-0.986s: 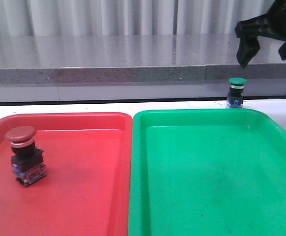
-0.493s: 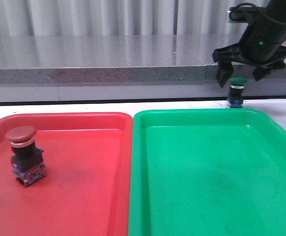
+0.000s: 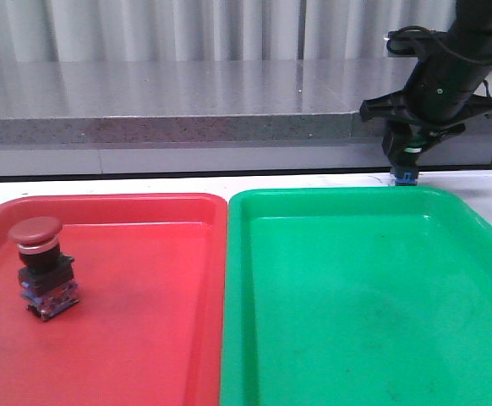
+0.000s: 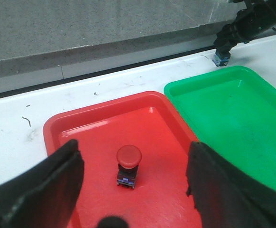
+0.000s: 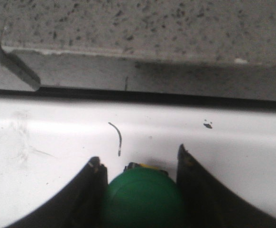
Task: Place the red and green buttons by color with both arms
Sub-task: 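Lower the right gripper onto the green-capped button and grasp it, then lift the green-capped button with the right gripper, then lower the button into the green tray and open the right gripper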
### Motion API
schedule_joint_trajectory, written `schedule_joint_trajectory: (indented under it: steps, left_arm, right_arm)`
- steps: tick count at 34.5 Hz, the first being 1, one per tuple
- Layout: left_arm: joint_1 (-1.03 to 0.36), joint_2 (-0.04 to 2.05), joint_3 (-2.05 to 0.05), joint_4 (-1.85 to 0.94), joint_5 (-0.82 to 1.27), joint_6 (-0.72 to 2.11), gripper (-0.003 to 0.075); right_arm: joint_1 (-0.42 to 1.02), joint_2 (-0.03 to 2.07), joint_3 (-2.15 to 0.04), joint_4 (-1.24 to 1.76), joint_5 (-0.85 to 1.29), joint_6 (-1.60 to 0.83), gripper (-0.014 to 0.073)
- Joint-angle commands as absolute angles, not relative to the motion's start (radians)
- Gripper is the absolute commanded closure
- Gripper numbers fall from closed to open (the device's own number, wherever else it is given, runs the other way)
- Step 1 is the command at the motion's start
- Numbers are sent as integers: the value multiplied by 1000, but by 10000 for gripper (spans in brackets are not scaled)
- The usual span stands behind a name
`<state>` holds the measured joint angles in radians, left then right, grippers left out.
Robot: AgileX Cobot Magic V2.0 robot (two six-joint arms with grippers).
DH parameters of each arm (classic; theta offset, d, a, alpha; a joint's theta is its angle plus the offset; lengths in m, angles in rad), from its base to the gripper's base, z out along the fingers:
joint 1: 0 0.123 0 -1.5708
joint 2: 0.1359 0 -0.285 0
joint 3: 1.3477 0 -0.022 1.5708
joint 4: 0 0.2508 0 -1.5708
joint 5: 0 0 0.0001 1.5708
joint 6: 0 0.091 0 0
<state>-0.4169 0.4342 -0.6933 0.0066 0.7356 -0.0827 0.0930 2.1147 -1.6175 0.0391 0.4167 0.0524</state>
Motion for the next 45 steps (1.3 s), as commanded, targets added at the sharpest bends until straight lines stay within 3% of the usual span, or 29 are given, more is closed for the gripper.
schedule_joint_trajectory:
  steps: [1, 22, 32, 37, 45]
  left_arm:
    - [-427, 442, -721, 0, 659, -85, 260]
    - [-427, 442, -721, 0, 659, -85, 260]
    - [-427, 442, -721, 0, 659, -85, 260]
    - [-427, 442, -721, 0, 659, -85, 260]
    - [-427, 442, -721, 0, 659, -85, 260]
  right_arm:
    - [95, 2042, -1654, 47, 368, 51, 337]
    - [130, 1780, -1609, 45, 602, -21, 340]
    - [247, 1590, -1318, 45, 525, -47, 340]
    - [315, 1478, -1089, 45, 388, -47, 340]
    - [399, 1449, -856, 45, 231, -47, 340]
